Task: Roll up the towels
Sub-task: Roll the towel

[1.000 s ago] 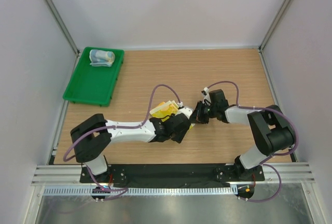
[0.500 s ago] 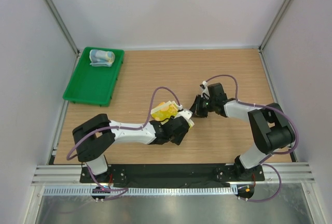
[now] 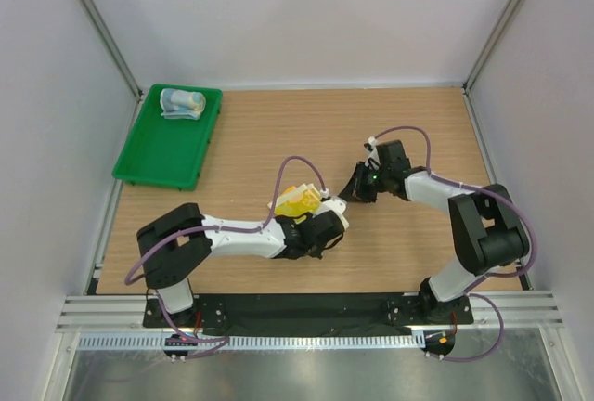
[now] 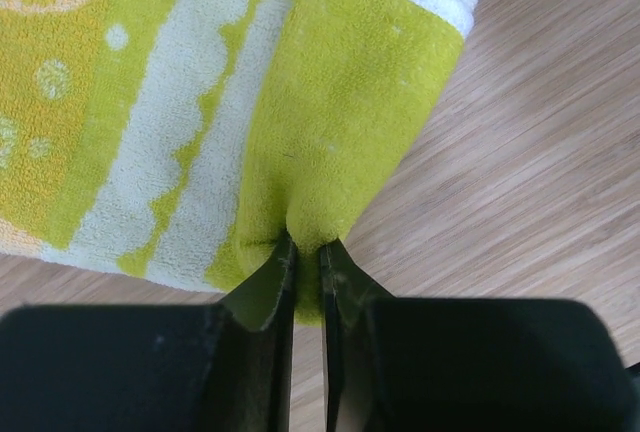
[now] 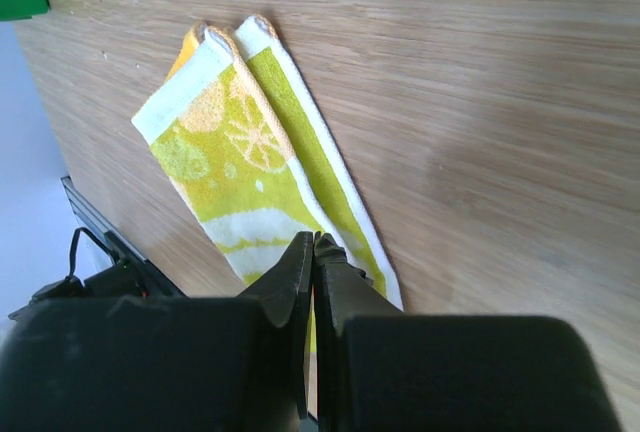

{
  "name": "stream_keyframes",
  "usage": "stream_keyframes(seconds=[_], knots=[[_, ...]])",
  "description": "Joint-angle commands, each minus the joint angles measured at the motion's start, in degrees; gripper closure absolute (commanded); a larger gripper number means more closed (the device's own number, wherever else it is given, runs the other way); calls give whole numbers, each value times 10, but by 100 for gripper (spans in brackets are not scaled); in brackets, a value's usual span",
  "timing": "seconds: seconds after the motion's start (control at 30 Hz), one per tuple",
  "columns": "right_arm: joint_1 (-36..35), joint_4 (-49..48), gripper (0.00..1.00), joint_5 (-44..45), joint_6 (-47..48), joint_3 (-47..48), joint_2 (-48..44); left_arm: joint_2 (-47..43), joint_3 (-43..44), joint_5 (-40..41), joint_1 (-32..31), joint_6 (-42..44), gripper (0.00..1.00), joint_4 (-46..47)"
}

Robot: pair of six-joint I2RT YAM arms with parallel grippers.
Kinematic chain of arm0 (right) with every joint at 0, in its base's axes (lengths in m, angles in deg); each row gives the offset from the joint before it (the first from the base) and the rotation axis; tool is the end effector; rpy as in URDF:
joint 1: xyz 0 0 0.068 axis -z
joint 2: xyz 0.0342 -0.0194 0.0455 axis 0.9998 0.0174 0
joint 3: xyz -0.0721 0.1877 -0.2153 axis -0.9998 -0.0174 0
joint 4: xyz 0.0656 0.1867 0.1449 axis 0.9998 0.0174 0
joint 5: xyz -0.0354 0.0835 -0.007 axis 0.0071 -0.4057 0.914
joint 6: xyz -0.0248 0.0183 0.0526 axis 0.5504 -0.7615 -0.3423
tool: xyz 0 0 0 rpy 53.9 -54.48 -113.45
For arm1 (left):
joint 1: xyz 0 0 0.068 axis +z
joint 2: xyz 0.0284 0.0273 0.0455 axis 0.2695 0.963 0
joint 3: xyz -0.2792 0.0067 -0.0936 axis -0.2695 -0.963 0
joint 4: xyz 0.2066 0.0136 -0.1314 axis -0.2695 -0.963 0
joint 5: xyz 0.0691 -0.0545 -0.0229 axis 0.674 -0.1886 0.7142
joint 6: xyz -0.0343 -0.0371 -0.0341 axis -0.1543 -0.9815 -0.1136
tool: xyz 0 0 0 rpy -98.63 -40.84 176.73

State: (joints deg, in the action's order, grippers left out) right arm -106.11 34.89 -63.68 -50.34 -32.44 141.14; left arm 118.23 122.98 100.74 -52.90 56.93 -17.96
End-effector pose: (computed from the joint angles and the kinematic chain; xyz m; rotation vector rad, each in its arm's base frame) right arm 0.2813 0.1112 0.1869 0.1319 2.5978 1.0314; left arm 0.1367 -0.3047 0.1828 0.7004 2.4066 -0.2627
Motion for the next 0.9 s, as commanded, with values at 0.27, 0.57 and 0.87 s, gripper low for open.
stream_keyframes(seconds=[0.27,0.57,0.87], knots=[[43,129,96,83,-12,-28,-221,25,97,-163,7,-89,94,-129],[43,205,94,63,-17,-55,-324,45,77,-306,42,-210,97,-43],[41,227,84,34,-20,-65,-350,24,-4,-453,106,-311,98,117]])
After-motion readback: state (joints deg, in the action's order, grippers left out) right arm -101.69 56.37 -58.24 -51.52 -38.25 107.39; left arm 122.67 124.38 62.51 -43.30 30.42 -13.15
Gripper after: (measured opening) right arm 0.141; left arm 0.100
